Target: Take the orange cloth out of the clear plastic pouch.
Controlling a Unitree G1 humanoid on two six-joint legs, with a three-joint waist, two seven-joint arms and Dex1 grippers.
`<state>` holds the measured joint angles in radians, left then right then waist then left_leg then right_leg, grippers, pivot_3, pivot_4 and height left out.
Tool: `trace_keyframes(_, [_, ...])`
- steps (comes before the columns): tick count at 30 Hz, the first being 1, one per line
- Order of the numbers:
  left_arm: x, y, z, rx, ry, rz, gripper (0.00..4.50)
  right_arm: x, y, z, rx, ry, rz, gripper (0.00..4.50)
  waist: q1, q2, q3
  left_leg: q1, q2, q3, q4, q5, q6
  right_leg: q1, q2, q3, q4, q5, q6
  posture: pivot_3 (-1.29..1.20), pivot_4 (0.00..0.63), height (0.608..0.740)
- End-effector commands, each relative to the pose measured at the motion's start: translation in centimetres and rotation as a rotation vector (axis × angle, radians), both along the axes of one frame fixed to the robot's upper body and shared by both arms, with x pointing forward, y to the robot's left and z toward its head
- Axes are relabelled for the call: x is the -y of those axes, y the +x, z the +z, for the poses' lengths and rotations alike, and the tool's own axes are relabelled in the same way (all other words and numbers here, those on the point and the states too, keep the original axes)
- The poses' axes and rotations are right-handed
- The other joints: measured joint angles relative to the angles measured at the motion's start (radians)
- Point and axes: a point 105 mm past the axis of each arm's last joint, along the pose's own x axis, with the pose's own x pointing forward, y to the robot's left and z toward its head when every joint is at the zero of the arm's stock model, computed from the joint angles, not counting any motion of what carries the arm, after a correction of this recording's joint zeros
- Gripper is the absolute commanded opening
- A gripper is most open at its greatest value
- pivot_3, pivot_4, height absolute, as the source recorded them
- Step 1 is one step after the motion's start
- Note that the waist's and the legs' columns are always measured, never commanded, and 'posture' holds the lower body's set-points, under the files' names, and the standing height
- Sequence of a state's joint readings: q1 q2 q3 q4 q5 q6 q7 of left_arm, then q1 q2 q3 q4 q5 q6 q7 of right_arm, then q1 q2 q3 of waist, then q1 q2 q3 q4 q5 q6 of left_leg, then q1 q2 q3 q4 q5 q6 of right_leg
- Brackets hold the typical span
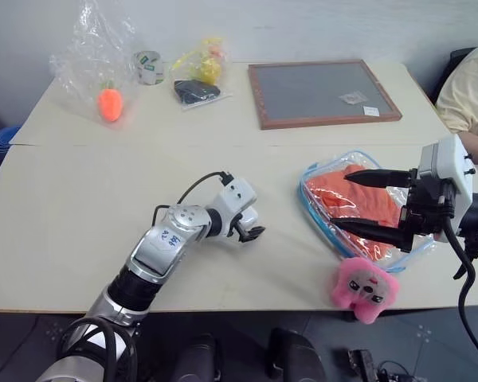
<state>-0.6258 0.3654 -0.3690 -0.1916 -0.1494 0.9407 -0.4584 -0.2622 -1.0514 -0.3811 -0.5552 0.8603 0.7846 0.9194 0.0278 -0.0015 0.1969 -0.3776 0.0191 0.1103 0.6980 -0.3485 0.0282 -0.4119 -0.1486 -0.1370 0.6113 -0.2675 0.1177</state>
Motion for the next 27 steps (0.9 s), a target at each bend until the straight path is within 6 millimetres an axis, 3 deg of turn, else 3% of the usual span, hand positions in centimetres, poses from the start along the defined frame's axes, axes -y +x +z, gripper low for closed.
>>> trace_keyframes(1, [-0.2, 0.4, 0.7, 0.028, 0.010, 0.027, 4.50, -0.1, -0.5, 1.3, 0.076, -0.005, 0.001, 4.39, 0.000, 0.000, 0.000, 0.000, 0.000, 0.000, 0.000, 0.000, 0.000, 0.000, 0.000, 0.000, 0.000, 0.000, 0.000, 0.00, 0.150, 0.740])
trace_keyframes(5, [-0.5, 0.7, 0.4, 0.019, 0.004, 0.043, 4.50, 0.0, -0.7, 1.1, 0.073, -0.005, -0.001, 4.39, 0.002, 0.000, 0.000, 0.000, 0.001, 0.000, 0.000, 0.000, 0.000, 0.000, 0.000, 0.000, 0.000, 0.000, 0.000, 0.00, 0.150, 0.740])
trace_keyframes(8, [-0.5, 0.6, -0.2, -0.013, -0.014, 0.047, 3.91, 0.0, -0.7, 1.1, 0.077, -0.006, 0.001, 4.50, 0.002, 0.000, 0.000, 0.000, 0.002, 0.000, 0.001, 0.000, 0.001, 0.001, -0.001, 0.000, 0.000, 0.000, 0.000, 0.00, 0.150, 0.740])
trace_keyframes(13, [-1.1, 0.6, -0.7, -0.036, -0.030, 0.080, 2.39, -0.1, -0.6, 1.2, 0.085, -0.012, 0.017, 4.50, 0.001, 0.000, 0.000, 0.000, 0.003, 0.000, 0.000, 0.000, 0.001, 0.001, -0.001, 0.000, 0.000, 0.000, 0.000, 0.00, 0.150, 0.740])
trace_keyframes(18, [-2.3, 0.6, -0.6, -0.056, -0.059, 0.131, 2.35, -0.6, -0.4, 1.2, 0.092, -0.003, 0.048, 4.50, -0.001, 0.000, 0.000, 0.001, 0.003, 0.000, 0.000, 0.000, 0.001, 0.001, -0.001, 0.000, 0.000, 0.000, 0.000, 0.00, 0.150, 0.740])
trace_keyframes(20, [-4.3, 1.4, 0.2, -0.020, -0.069, 0.231, 2.35, -1.2, -0.3, 1.3, 0.093, 0.010, 0.078, 4.50, -0.005, 0.000, 0.000, 0.001, 0.004, 0.000, 0.000, 0.000, 0.001, 0.001, 0.000, 0.000, 0.000, 0.000, 0.000, 0.00, 0.150, 0.740])
trace_keyframes(25, [-11.6, 3.1, 2.1, 0.094, -0.090, 0.540, 2.35, -2.4, 0.4, 1.2, 0.087, 0.034, 0.138, 4.50, -0.013, 0.000, 0.000, 0.002, 0.006, 0.002, 0.000, 0.000, 0.000, 0.001, 0.001, 0.001, 0.000, 0.000, 0.000, 0.00, 0.150, 0.740])
trace_keyframes(27, [-17.1, 2.9, 2.6, 0.141, -0.086, 0.728, 2.35, -3.1, 0.8, 1.2, 0.088, 0.042, 0.175, 4.50, -0.014, -0.001, 0.000, 0.002, 0.006, 0.002, 0.000, 0.000, 0.000, 0.000, 0.001, 0.001, 0.000, 0.000, 0.000, 0.00, 0.150, 0.740])
